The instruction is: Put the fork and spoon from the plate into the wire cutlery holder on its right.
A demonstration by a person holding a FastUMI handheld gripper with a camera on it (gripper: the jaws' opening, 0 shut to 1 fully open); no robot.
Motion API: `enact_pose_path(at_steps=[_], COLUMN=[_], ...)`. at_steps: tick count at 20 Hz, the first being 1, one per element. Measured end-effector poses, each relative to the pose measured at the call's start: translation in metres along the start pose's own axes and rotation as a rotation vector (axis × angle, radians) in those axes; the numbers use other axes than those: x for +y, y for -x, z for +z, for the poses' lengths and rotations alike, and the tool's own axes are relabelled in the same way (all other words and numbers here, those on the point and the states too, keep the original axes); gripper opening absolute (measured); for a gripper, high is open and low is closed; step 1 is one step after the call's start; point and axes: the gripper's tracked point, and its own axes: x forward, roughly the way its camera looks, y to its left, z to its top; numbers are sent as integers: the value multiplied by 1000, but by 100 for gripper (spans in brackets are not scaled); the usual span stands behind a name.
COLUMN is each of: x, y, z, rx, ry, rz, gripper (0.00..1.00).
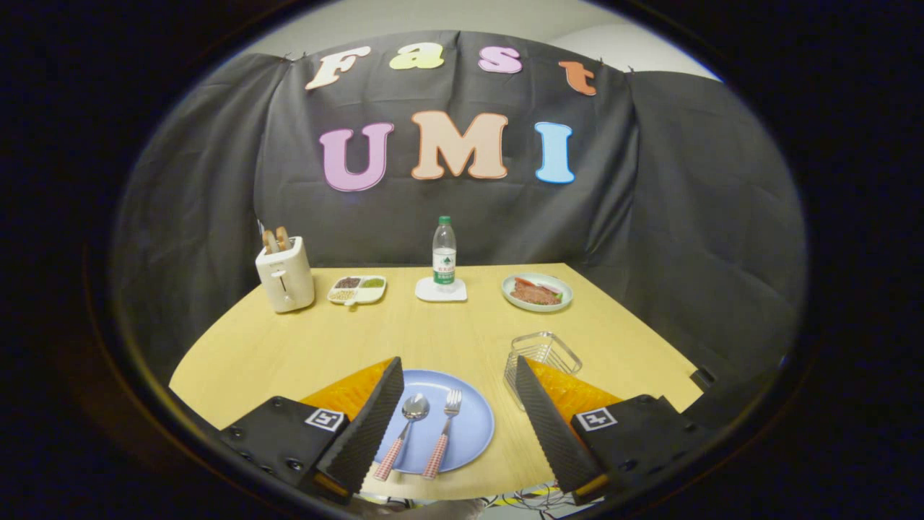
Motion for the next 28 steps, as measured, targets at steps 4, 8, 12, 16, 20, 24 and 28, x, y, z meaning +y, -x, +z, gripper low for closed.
enact_pose_path(at_steps=[4, 8, 12, 16, 20, 24, 28], x=[16, 26, 28, 27, 22, 28, 26], y=[-8, -15, -23, -34, -46, -50, -51], z=[-19, -50, -82, -113, -141, -164, -177], rx=[72, 205, 371, 541, 685, 798, 869], ry=[26, 31, 17, 7, 21, 23, 79], rz=[39, 97, 161, 203, 196, 193, 185], gripper=[100, 100, 100, 97, 93, 93, 77])
